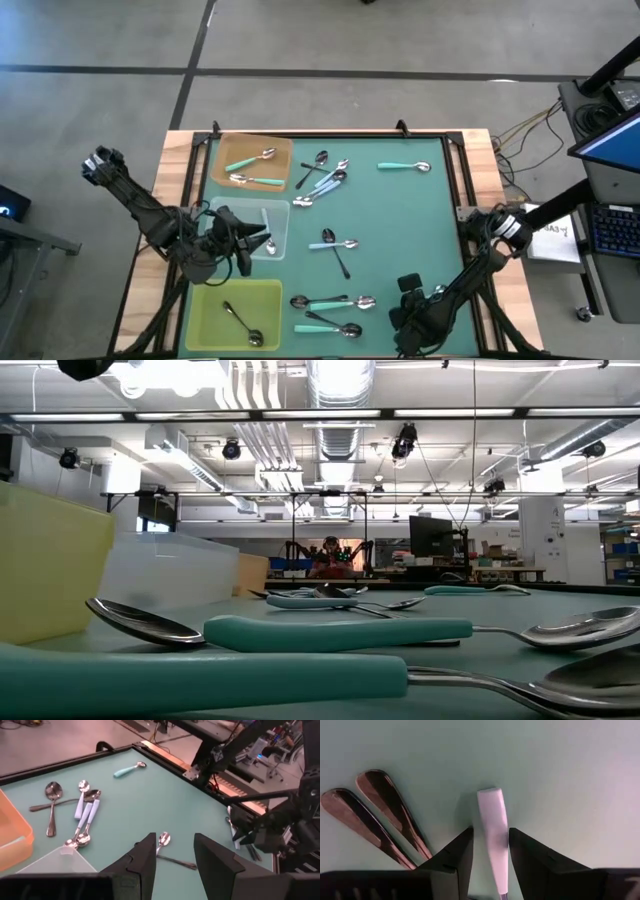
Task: Sort silverware by color (type)
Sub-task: Put the blue spoon into the transparent bin
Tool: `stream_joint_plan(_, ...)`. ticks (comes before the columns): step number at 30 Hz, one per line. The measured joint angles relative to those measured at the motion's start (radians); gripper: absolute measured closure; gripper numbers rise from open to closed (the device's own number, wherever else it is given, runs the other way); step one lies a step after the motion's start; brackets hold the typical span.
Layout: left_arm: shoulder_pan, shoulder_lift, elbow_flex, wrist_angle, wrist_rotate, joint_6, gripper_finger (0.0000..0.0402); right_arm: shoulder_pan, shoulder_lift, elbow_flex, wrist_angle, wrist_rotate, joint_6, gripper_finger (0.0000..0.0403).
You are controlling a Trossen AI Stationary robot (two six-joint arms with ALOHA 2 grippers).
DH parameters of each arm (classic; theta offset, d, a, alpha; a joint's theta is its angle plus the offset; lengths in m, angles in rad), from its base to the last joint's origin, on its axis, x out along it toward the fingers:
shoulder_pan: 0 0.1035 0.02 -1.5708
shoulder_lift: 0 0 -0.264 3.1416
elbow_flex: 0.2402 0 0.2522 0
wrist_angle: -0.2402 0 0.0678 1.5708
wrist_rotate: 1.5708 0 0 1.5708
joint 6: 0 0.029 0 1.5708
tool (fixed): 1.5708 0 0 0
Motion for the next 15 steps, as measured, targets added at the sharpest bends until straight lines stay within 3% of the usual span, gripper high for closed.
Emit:
stream_joint_plan(11,0.000,0.000,0.000,0.107,-0.100,0.001,0.0287,-0.006,0.007,-0.006,0.005,-0.009,0.080,0.0363)
stream_joint_plan(15,0.000,0.000,0.000,0.142,-0.128,0.028,0.0287,-0.009,0.007,-0.008,-0.006,-0.006,0.094,0.0363)
